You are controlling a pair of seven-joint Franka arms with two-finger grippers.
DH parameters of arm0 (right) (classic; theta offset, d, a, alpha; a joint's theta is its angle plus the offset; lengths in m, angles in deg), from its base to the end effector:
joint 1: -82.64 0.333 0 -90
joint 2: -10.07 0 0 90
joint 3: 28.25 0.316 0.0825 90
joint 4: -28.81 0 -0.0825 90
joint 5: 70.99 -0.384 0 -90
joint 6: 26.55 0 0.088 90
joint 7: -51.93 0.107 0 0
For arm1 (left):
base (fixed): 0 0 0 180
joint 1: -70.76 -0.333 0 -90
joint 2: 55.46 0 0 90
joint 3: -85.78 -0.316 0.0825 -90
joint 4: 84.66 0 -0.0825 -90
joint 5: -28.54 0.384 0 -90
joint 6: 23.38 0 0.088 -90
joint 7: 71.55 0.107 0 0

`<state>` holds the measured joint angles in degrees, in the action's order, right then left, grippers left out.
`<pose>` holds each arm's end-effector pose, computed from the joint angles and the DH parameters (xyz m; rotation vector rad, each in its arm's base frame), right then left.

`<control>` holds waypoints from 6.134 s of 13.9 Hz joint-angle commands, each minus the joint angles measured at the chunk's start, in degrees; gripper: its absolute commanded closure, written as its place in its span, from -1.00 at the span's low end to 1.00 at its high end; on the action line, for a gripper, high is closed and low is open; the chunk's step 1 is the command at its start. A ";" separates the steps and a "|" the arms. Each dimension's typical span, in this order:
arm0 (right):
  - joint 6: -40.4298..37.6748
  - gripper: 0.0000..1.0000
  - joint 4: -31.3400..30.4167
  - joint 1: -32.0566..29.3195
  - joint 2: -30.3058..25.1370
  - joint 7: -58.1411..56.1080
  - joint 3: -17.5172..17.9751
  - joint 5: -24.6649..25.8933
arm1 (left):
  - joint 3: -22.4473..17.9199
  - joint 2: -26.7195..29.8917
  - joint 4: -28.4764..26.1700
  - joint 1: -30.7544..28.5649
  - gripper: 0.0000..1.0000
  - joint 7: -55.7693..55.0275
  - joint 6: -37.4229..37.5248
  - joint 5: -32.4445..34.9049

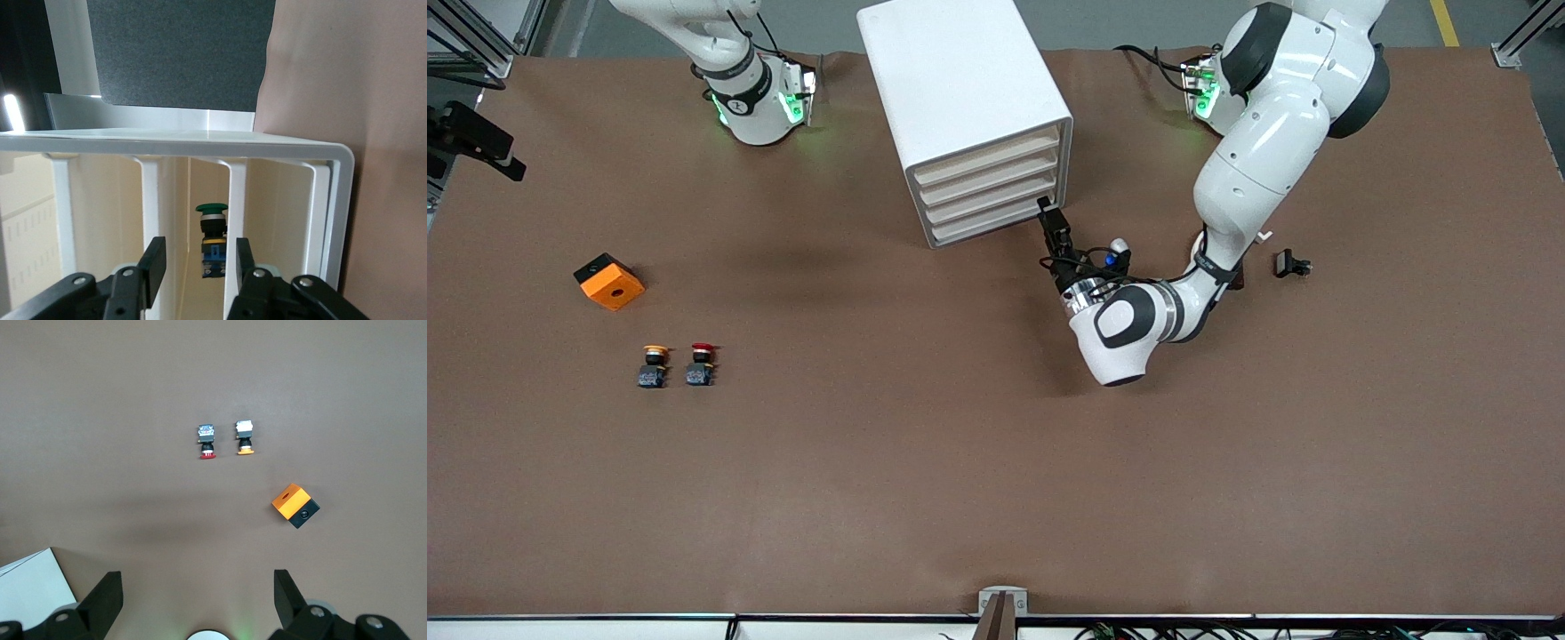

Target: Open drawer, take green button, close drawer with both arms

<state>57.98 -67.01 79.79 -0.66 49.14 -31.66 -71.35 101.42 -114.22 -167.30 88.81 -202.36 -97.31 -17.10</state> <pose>0.4817 -0.0553 0.6659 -3.1221 0.0920 0.0136 0.4612 -0.3894 0.1167 -1.0022 -1.5207 1.3836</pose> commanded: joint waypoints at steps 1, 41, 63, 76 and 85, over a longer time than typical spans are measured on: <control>0.28 -1.00 -1.03 -0.58 -1.22 -0.11 0.34 0.62 | -0.61 -0.66 1.07 1.81 0.01 -0.85 0.63 0.99; 0.20 -1.00 4.33 -0.58 15.66 11.44 0.33 -0.07 | -4.92 -1.71 5.99 -3.45 0.94 1.08 -7.98 1.17; 32.70 -1.00 5.55 52.85 38.05 93.05 0.16 -6.32 | -4.12 -1.63 6.17 -5.13 -1.00 4.59 -10.80 -2.53; 39.92 -1.00 7.49 57.52 47.65 94.46 -0.01 -5.79 | -3.42 7.07 6.70 -5.74 -1.00 43.32 -10.44 13.82; 39.84 -0.13 7.58 57.87 48.27 94.20 0.07 -6.05 | -3.16 10.68 7.75 -3.19 -1.00 60.66 -28.61 30.23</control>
<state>98.26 -60.86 136.92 46.70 142.40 -30.99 -77.77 98.45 -104.38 -158.90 84.64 -144.65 -122.26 9.65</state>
